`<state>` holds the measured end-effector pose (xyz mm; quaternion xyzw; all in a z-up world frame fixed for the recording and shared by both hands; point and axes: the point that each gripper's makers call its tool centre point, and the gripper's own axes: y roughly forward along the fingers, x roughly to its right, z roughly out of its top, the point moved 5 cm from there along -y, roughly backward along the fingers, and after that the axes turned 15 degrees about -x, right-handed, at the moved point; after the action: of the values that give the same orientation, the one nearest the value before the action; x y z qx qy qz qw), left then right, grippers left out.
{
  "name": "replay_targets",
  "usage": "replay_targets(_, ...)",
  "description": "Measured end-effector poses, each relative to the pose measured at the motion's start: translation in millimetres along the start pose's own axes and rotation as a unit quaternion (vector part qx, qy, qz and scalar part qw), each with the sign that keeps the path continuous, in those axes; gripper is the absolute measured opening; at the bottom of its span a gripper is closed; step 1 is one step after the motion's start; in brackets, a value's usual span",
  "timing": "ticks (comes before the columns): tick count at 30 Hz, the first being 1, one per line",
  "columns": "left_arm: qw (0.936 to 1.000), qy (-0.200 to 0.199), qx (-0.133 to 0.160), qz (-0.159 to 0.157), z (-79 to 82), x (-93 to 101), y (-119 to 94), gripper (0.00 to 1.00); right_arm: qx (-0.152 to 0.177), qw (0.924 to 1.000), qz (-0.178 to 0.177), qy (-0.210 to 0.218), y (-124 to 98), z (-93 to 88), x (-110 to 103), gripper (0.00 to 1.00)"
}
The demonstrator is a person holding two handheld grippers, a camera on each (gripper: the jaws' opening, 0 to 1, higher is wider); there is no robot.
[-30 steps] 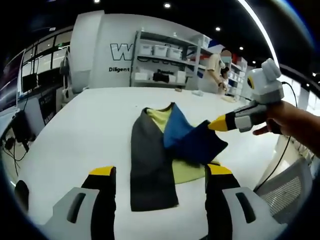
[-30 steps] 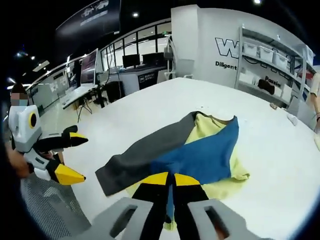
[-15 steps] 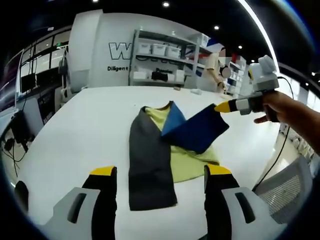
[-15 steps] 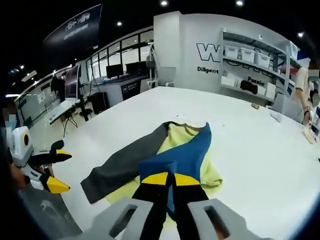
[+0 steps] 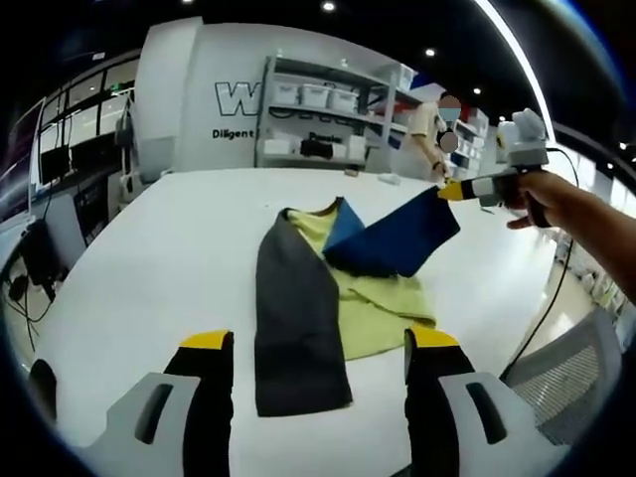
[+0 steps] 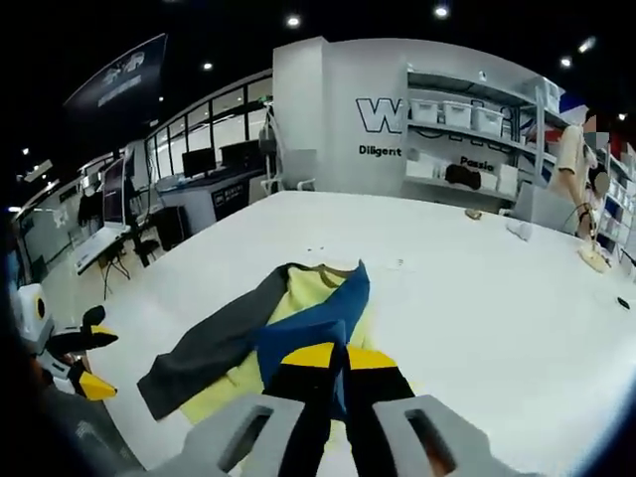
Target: Fold the garment on the visible template until the final outline fits inside the template.
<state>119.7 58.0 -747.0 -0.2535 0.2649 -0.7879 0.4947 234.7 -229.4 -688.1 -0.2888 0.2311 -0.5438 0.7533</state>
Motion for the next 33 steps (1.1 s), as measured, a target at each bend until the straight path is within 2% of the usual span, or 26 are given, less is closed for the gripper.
replay_targets(17,1.0,0.002,-0.008,0.001,-3.0,0.0,2,0.64,0.026,0.9985,-0.031,0.037,-8,12.4,44,0.0)
replay_targets(33,0.9997,0.003,-0.024,-0.003,-7.4,1.9,7,0.63,0.049,0.9938,-0.07,0.071,-18,24.3,94,0.0)
